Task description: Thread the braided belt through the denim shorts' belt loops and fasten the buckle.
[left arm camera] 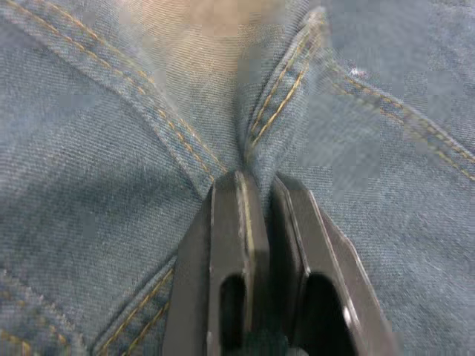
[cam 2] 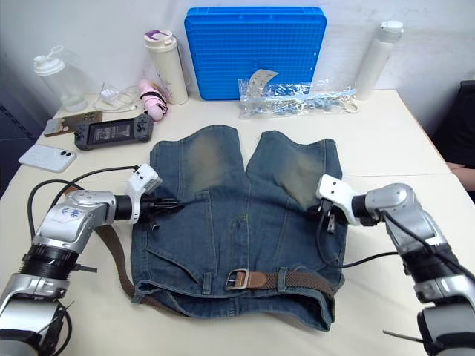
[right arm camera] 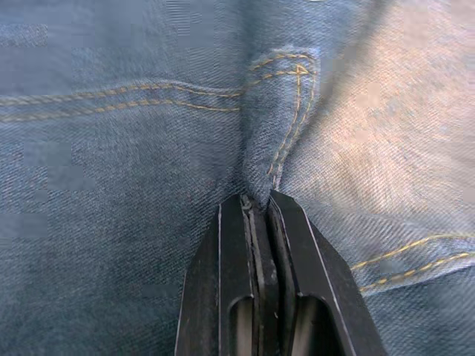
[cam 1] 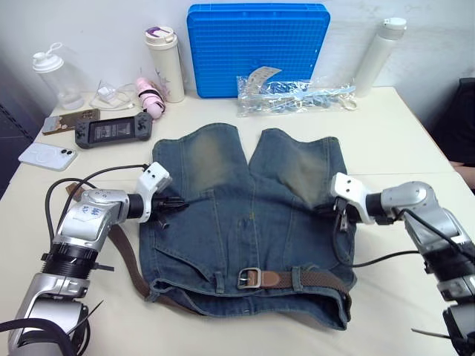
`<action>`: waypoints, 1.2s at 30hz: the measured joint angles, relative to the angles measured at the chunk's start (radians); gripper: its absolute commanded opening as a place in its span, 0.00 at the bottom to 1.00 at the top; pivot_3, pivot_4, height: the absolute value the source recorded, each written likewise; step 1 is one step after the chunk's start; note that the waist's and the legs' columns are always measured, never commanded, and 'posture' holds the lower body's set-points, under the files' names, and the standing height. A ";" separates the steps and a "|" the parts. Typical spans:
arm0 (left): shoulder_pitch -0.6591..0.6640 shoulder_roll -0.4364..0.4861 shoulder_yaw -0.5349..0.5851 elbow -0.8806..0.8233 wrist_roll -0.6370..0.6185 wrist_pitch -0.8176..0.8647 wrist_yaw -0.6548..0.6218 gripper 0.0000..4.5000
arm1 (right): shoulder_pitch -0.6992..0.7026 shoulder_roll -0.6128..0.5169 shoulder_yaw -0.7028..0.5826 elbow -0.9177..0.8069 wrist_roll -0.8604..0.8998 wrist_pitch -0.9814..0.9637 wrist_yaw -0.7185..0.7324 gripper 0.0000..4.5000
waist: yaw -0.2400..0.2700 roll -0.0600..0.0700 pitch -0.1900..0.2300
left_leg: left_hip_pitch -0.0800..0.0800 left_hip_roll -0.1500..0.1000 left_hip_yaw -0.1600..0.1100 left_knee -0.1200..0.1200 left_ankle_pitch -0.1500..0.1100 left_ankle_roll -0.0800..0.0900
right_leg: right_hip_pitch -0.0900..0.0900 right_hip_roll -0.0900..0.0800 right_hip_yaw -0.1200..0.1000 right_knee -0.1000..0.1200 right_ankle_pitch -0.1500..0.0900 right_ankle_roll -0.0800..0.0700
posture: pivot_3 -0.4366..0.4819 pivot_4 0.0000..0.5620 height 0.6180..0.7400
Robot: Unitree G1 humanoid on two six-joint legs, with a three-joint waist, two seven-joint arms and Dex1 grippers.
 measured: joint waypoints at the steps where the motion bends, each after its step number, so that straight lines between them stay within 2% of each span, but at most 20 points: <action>1: -0.038 -0.020 -0.001 0.057 0.012 -0.031 0.013 0.00 | -0.068 0.017 0.010 0.074 -0.032 -0.046 -0.032 0.00 | -0.001 -0.001 0.002 | -0.001 0.000 0.000 0.000 0.001 0.000 | -0.001 0.000 0.001 0.001 0.000 0.000 | 0.48 0.27 0.61; 5: -0.200 -0.085 -0.021 0.284 0.081 -0.176 0.058 0.00 | -0.281 0.095 0.045 0.360 -0.143 -0.212 -0.161 0.00 | -0.005 -0.006 0.006 | -0.005 -0.001 -0.001 -0.001 0.001 0.000 | -0.008 0.001 0.000 0.005 0.000 0.000 | 0.48 0.27 0.61; 8: -0.352 -0.146 -0.039 0.522 0.161 -0.329 0.119 0.00 | -0.417 0.169 0.076 0.591 -0.237 -0.308 -0.279 0.00 | -0.007 -0.007 0.006 | -0.017 -0.001 -0.001 0.000 0.001 0.001 | -0.020 0.000 -0.001 0.007 0.000 0.001 | 0.48 0.27 0.61; 13: -0.482 -0.207 -0.043 0.794 0.244 -0.530 0.183 0.00 | -0.478 0.234 0.083 0.792 -0.298 -0.366 -0.376 0.00 | -0.010 -0.007 0.006 | -0.018 -0.002 -0.002 -0.004 0.001 0.001 | -0.020 0.000 -0.010 0.008 0.001 0.001 | 0.48 0.27 0.61; 15: -0.499 -0.212 -0.046 0.849 0.275 -0.583 0.185 0.00 | -0.479 0.253 0.058 0.828 -0.290 -0.364 -0.382 0.17 | -0.013 -0.007 0.006 | -0.018 -0.002 -0.002 -0.005 0.001 0.001 | -0.020 -0.001 -0.012 0.009 0.001 0.002 | 0.48 0.27 0.61; 17: -0.500 -0.212 -0.046 0.862 0.296 -0.607 0.185 0.22 | -0.478 0.255 0.025 0.850 -0.276 -0.365 -0.379 0.33 | -0.015 -0.007 0.006 | -0.018 -0.002 -0.002 -0.005 0.001 0.001 | -0.020 -0.001 -0.013 0.009 0.001 0.002 | 0.48 0.27 0.61; 21: -0.498 -0.188 -0.033 0.876 0.297 -0.599 0.146 0.54 | -0.473 0.247 -0.043 0.850 -0.229 -0.381 -0.319 0.71 | -0.031 -0.007 0.006 | -0.018 -0.002 -0.002 -0.004 0.002 0.002 | -0.019 -0.002 -0.013 0.009 0.001 0.002 | 0.48 0.27 0.61; 22: -0.494 -0.174 -0.029 0.869 0.295 -0.590 0.127 0.65 | -0.469 0.240 -0.062 0.835 -0.212 -0.384 -0.287 0.82 | -0.033 -0.007 0.006 | -0.018 -0.002 -0.003 -0.004 0.002 0.002 | -0.019 -0.002 -0.013 0.009 0.001 0.002 | 0.48 0.27 0.61; 24: -0.481 -0.145 -0.001 0.834 0.283 -0.553 0.086 0.78 | -0.455 0.203 -0.099 0.786 -0.179 -0.383 -0.224 0.98 | -0.035 -0.007 0.006 | -0.018 -0.001 -0.003 -0.004 0.003 0.002 | -0.020 -0.002 -0.012 0.009 0.001 0.002 | 0.48 0.27 0.61; 25: -0.473 -0.132 0.013 0.808 0.269 -0.528 0.064 0.78 | -0.450 0.185 -0.111 0.762 -0.167 -0.379 -0.205 0.98 | -0.035 -0.007 0.006 | -0.018 -0.001 -0.003 -0.004 0.003 0.002 | -0.020 -0.002 -0.012 0.009 0.001 0.002 | 0.48 0.27 0.61; 26: -0.435 -0.106 0.044 0.685 0.209 -0.423 -0.022 0.78 | -0.410 0.146 -0.154 0.648 -0.104 -0.296 -0.119 0.98 | -0.034 -0.007 0.007 | -0.018 -0.001 -0.003 -0.004 0.003 0.002 | -0.020 -0.002 -0.012 0.009 0.001 0.002 | 0.48 0.27 0.61; 28: -0.374 -0.072 0.067 0.490 0.127 -0.276 -0.135 0.66 | -0.328 0.095 -0.203 0.459 -0.009 -0.146 -0.004 0.85 | -0.033 -0.007 0.007 | -0.018 -0.001 -0.005 -0.004 0.003 0.002 | -0.020 -0.002 -0.012 0.009 0.001 0.002 | 0.48 0.27 0.61; 30: -0.307 -0.023 0.079 0.302 0.058 -0.145 -0.211 0.49 | -0.203 0.044 -0.243 0.233 0.095 0.032 0.085 0.67 | -0.029 -0.007 0.007 | -0.018 -0.001 -0.009 -0.004 0.002 0.002 | -0.019 -0.002 -0.011 0.010 0.001 0.002 | 0.48 0.27 0.61; 34: -0.188 0.055 0.054 0.059 0.010 0.028 -0.297 0.08 | 0.053 -0.022 -0.281 -0.144 0.264 0.336 0.162 0.22 | -0.018 -0.006 0.007 | -0.018 -0.002 -0.011 -0.003 0.002 0.002 | -0.017 -0.002 -0.011 0.010 0.001 0.001 | 0.48 0.27 0.61; 35: -0.180 0.058 0.050 0.051 0.009 0.035 -0.304 0.04 | 0.066 -0.023 -0.282 -0.160 0.274 0.352 0.165 0.17 | -0.014 -0.006 0.007 | -0.018 -0.002 -0.011 -0.002 0.002 0.002 | -0.016 -0.002 -0.011 0.010 0.001 0.001 | 0.48 0.27 0.61; 36: -0.155 0.070 0.027 0.013 0.007 0.053 -0.325 0.00 | 0.116 -0.032 -0.299 -0.226 0.307 0.404 0.162 0.03 | -0.007 -0.006 0.007 | -0.018 -0.002 -0.009 -0.001 0.002 0.001 | -0.016 -0.001 -0.011 0.008 0.001 0.001 | 0.48 0.27 0.61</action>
